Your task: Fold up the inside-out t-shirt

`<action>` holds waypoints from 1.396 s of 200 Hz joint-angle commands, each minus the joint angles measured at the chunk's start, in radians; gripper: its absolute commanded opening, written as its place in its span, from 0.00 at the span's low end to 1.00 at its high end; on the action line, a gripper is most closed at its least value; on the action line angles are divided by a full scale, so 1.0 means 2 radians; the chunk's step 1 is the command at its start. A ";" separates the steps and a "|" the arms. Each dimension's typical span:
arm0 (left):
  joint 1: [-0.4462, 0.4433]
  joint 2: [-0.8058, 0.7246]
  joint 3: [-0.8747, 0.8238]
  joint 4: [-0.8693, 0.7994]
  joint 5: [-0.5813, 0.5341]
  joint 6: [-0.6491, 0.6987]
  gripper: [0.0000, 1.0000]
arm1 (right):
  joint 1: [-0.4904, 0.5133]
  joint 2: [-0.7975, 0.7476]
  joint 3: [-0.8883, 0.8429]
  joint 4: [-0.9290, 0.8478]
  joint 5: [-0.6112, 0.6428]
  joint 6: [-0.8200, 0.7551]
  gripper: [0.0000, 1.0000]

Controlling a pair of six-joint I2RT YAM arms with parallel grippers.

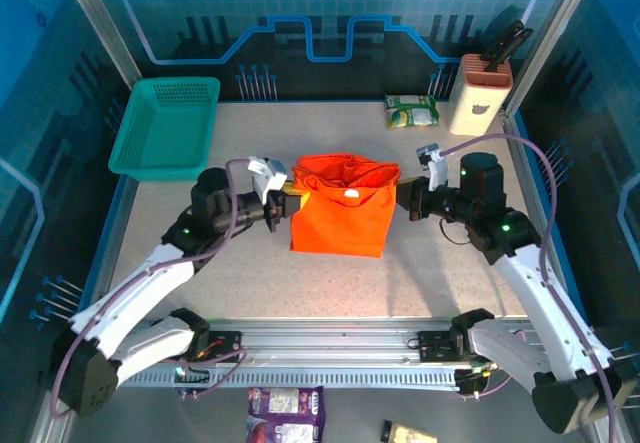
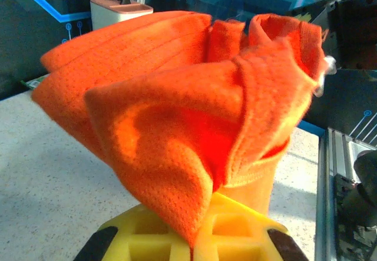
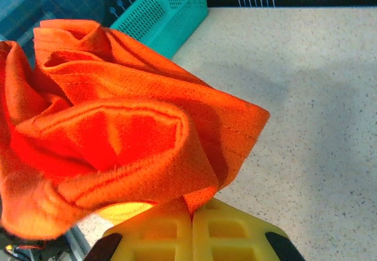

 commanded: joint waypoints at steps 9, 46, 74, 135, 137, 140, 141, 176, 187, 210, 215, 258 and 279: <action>0.001 -0.015 0.011 -0.098 -0.020 -0.014 0.00 | 0.003 0.022 0.030 -0.070 -0.012 -0.002 0.00; 0.019 0.092 0.032 -0.046 -0.014 -0.036 0.00 | -0.004 0.114 0.038 0.011 0.008 -0.004 0.00; 0.048 0.209 0.108 0.012 0.027 -0.024 0.00 | -0.033 0.210 0.078 0.100 0.002 -0.010 0.00; 0.086 0.347 0.275 -0.015 0.127 0.064 0.00 | -0.067 0.310 0.165 0.165 -0.097 -0.059 0.00; 0.086 0.346 0.268 -0.011 0.129 0.067 0.00 | -0.067 0.309 0.160 0.165 -0.100 -0.060 0.00; 0.086 0.344 0.257 -0.003 0.133 0.071 0.00 | -0.067 0.306 0.151 0.166 -0.105 -0.062 0.00; 0.086 0.343 0.252 -0.002 0.133 0.071 0.00 | -0.067 0.305 0.148 0.166 -0.106 -0.063 0.00; 0.076 0.326 0.063 0.156 0.163 0.060 0.00 | -0.056 0.261 0.005 0.180 -0.142 -0.070 0.00; 0.068 0.318 0.005 0.220 0.167 0.047 0.00 | -0.050 0.244 -0.034 0.181 -0.146 -0.063 0.00; 0.054 0.296 -0.067 0.275 0.167 0.012 0.00 | -0.035 0.199 -0.110 0.181 -0.140 -0.039 0.00; 0.051 0.291 -0.078 0.279 0.165 0.008 0.00 | -0.032 0.189 -0.122 0.180 -0.136 -0.034 0.00; 0.025 0.254 -0.138 0.264 0.136 -0.014 0.00 | -0.012 0.125 -0.194 0.148 -0.099 0.005 0.00; 0.023 0.228 -0.167 0.264 0.110 -0.032 0.00 | -0.007 0.116 -0.219 0.150 -0.087 0.028 0.00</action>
